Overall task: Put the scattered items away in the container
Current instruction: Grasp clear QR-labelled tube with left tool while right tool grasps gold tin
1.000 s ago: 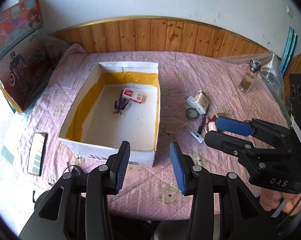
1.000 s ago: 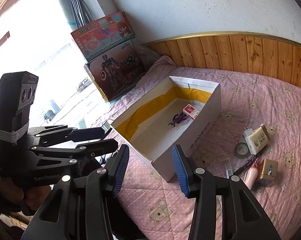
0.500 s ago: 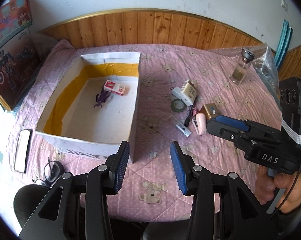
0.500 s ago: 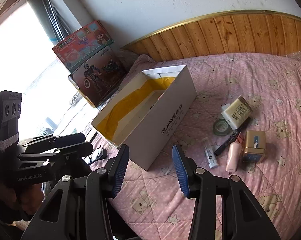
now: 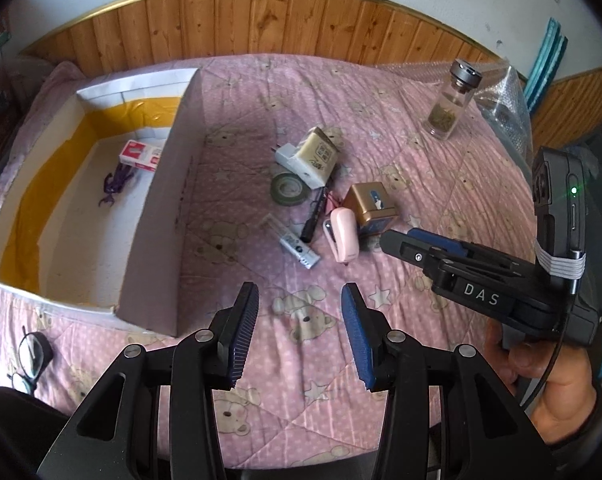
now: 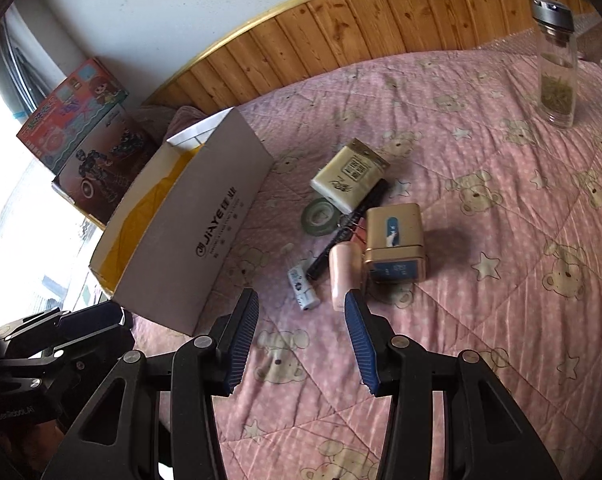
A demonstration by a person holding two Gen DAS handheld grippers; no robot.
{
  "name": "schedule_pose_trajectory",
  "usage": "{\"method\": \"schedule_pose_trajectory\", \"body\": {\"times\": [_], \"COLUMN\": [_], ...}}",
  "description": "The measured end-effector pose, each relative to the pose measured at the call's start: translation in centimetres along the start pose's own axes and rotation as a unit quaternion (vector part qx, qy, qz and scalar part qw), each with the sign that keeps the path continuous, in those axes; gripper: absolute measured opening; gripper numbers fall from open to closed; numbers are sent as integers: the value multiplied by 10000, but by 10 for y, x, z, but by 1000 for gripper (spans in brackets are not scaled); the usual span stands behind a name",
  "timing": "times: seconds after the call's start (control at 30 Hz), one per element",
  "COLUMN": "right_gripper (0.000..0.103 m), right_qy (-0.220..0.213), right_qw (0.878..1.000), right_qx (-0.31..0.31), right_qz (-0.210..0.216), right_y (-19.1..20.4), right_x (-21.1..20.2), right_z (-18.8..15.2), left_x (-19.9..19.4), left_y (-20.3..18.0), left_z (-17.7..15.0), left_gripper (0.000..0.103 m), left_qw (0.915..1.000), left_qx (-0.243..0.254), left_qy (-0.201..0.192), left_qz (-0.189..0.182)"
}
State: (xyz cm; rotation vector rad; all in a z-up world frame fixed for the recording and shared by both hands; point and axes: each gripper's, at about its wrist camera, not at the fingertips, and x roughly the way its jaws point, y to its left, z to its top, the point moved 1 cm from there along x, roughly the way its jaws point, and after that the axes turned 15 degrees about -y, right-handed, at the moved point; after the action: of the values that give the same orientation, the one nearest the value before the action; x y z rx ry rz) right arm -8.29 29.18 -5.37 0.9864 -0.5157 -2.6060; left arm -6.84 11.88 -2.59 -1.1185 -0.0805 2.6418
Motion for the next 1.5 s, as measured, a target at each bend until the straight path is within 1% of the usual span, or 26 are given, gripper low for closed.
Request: {"method": "schedule_pose_trajectory", "body": {"times": [0.13,0.33,0.37,0.4,0.47,0.5,0.6,0.67,0.73,0.77,0.8,0.87,0.97,1.07,1.13,1.17,1.23,1.27,1.3,1.33,1.37,1.5], "right_gripper": [47,47,48,53,60,62,62,62,62,62,62,61,53,53,53,54,54,54,53,53,53,52], "right_qy": [4,34,29,7,-82,-127,-171,-132,-56,-15,33,120,199,195,175,182,218,226,208,203,194,168], "right_qw": [9997,9983,9980,9978,9967,9958,9941,9939,9927,9924,9923,9911,9869,9872,9870,9871,9882,9892,9899,9905,9908,9910], "right_qx": [67,-9,-38,-79,-225,-342,-530,-551,-591,-575,-545,-504,-548,-490,-498,-479,-367,-265,-172,-77,-3,216], "right_qz": [-240,-588,-628,-662,-771,-834,-927,-942,-1049,-1086,-1111,-1224,-1502,-1508,-1521,-1515,-1471,-1425,-1389,-1358,-1340,-1311], "right_y": [-15,-28,-28,-29,-28,-27,-27,-29,-34,-37,-40,-45,-51,-54,-54,-55,-58,-61,-62,-64,-66,-68], "right_x": [6,21,24,27,34,39,51,59,70,74,78,81,79,78,78,79,81,80,78,76,74,71], "right_z": [1,1,2,2,5,8,13,13,11,10,9,7,5,5,3,3,1,0,1,2,1,2], "left_x": [30,79,87,95,110,117,136,148,158,157,159,159,155,154,157,156,159,159,158,157,156,143], "left_y": [-3,-3,-1,1,7,9,16,18,19,19,19,23,33,34,28,24,17,14,14,16,19,34], "left_z": [0,-1,-1,-2,-4,-5,-8,-11,-15,-15,-14,-14,-17,-19,-18,-18,-18,-18,-18,-19,-20,-27], "left_gripper": [46,46,46,46,46,46,46,46,46,47,47,47,47,47,47,50,50,40,26,22,19,19], "left_qw": [9993,9983,9980,9977,9967,9960,9939,9929,9923,9937,9943,9944,9941,9938,9945,9951,9957,9957,9951,9950,9952,9961], "left_qx": [-269,-434,-468,-496,-608,-673,-885,-945,-973,-921,-848,-879,-911,-929,-763,-632,-346,-179,-48,-48,-110,-472], "left_qy": [181,383,419,460,529,566,627,656,700,550,538,478,393,344,328,310,233,176,100,42,19,12], "left_qz": [-160,3,25,60,119,151,204,291,312,333,362,348,446,508,635,694,825,895,986,996,968,743]}}
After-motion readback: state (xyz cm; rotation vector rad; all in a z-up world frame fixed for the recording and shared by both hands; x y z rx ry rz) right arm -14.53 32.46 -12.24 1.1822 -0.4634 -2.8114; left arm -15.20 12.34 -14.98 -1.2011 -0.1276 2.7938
